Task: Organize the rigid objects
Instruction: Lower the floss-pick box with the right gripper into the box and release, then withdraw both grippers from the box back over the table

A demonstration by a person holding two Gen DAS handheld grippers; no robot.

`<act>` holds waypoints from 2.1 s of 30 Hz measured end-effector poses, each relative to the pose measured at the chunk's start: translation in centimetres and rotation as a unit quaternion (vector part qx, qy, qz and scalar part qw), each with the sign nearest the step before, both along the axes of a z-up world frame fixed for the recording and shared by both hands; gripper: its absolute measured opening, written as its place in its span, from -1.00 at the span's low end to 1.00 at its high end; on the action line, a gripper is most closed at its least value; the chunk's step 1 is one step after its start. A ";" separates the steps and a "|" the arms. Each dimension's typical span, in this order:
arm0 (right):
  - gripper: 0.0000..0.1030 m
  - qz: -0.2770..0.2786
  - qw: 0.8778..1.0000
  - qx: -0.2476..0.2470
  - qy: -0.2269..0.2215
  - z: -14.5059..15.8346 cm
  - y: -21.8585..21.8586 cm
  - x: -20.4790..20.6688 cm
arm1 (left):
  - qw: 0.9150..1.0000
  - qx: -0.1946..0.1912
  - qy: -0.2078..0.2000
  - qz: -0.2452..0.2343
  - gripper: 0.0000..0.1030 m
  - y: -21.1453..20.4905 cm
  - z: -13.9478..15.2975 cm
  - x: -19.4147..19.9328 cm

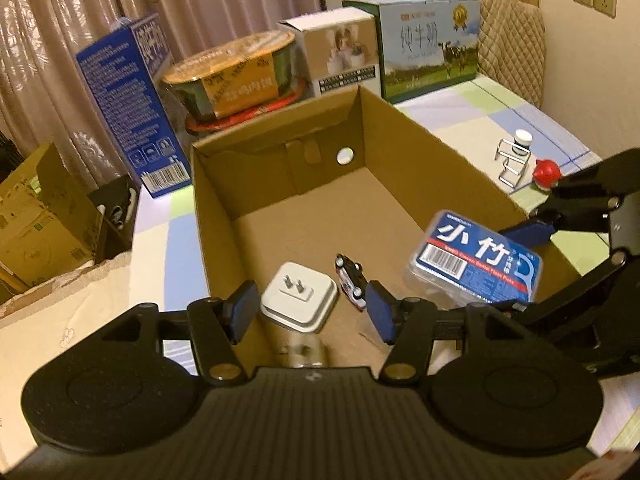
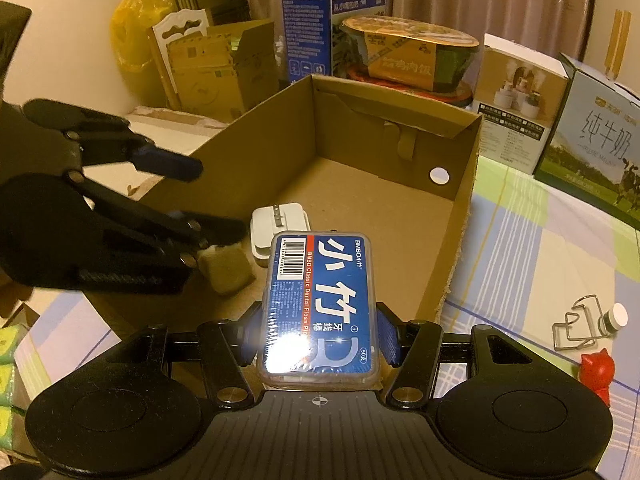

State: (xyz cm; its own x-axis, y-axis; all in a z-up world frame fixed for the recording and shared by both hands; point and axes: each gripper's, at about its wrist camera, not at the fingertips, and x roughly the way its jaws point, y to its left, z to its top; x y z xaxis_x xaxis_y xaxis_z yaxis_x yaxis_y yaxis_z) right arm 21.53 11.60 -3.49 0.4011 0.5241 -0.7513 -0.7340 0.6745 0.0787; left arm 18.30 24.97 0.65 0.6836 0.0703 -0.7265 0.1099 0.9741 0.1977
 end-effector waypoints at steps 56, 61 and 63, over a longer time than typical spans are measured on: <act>0.45 -0.124 0.986 0.108 -0.003 5.7 -13.8 -7.8 | 0.996 -0.053 -0.041 0.062 0.38 -5.7 5.1 -10.0; 0.45 -0.149 0.983 0.107 -0.007 5.9 -16.5 -9.6 | 0.994 -0.074 -0.048 0.068 0.51 -8.1 5.4 -11.3; 0.45 -0.157 0.982 0.104 -0.012 6.1 -17.5 -10.2 | 0.993 -0.080 -0.050 0.073 0.57 -9.0 5.5 -11.8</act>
State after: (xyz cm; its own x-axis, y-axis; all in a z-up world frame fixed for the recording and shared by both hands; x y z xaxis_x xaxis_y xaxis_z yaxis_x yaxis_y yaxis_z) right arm 11.32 -5.90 2.59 0.5837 0.5123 -0.6300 -0.4951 0.8395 0.2238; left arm 6.49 15.95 6.12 0.7440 0.0639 -0.6651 -0.0478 0.9980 0.0424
